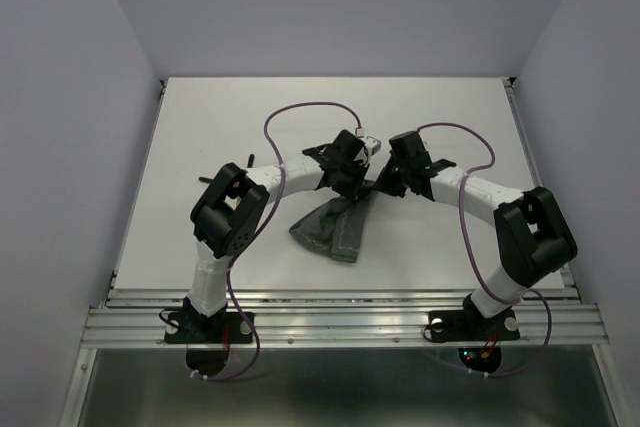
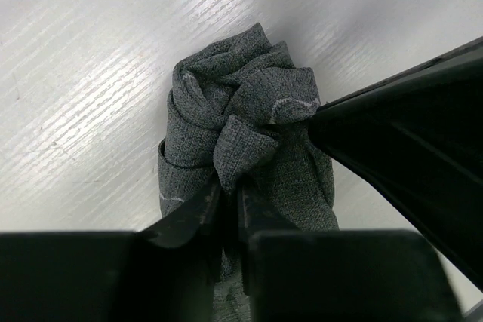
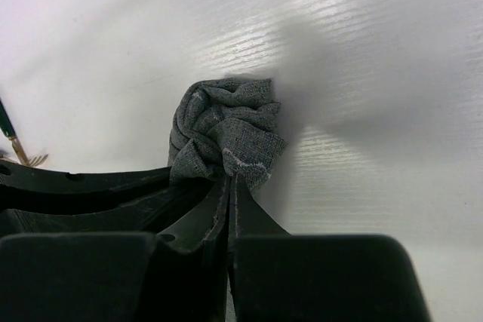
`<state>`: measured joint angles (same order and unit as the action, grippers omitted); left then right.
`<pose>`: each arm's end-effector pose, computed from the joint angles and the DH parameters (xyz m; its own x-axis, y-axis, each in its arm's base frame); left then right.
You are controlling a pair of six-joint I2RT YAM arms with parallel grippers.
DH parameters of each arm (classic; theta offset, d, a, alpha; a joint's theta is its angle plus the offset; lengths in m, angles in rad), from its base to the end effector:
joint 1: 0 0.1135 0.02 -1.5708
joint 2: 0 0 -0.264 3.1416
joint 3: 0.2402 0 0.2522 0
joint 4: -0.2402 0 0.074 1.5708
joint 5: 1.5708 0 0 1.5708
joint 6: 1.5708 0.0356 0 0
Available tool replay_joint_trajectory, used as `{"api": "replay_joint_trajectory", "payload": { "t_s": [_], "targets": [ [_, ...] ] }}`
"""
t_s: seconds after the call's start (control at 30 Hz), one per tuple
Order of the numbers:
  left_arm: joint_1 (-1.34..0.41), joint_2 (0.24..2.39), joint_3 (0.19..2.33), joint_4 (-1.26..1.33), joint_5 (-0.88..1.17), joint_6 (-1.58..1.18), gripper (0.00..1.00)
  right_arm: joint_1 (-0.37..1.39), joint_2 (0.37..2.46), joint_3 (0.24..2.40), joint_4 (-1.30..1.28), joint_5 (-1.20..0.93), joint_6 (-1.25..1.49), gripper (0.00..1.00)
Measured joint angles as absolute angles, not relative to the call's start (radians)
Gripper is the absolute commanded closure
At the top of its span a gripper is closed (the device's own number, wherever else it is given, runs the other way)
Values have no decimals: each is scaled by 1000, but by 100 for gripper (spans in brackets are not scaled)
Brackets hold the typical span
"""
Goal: Fold the napkin into a case and place the utensils inside
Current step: Fold the 2/3-rectangle-folded napkin at the center of the board.
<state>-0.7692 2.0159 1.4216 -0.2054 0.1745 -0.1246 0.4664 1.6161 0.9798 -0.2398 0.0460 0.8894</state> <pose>0.3163 -0.3148 0.1861 -0.6072 0.4175 -0.6760 0.7019 0.6805 -0.2102 0.2997 0.1491 0.1958 -0.7607 0.4857 -0.4307 0.2666 0.8387 0.4750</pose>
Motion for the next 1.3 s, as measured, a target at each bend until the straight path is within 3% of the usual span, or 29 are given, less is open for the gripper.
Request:
{"api": "replay_joint_trajectory", "payload": {
  "t_s": [0.03,0.13,0.27,0.47,0.7,1.0,1.03,1.07,1.3],
  "targets": [
    [-771,2016,1421,-205,169,-129,58,466,1616,980,-235,43,890,99],
    [-772,2011,1420,-205,161,-135,38,466,1616,980,-224,35,892,99],
    [-772,1998,1419,-205,152,-152,38,466,1616,980,-216,29,894,99],
    [-772,1985,1413,-190,153,-170,50,466,1616,980,-215,25,894,99],
    [-772,1983,1394,-162,155,-192,57,466,1617,980,-215,22,894,99],
    [-772,1981,1382,-146,159,-223,88,466,1617,979,-211,16,894,99],
    [-772,1981,1382,-144,162,-223,96,466,1617,979,-210,15,894,99],
    [-772,1981,1381,-142,165,-226,98,466,1617,979,-208,15,894,99],
    [-772,1981,1380,-138,189,-232,100,466,1617,979,-208,13,894,99]
  ]
}}
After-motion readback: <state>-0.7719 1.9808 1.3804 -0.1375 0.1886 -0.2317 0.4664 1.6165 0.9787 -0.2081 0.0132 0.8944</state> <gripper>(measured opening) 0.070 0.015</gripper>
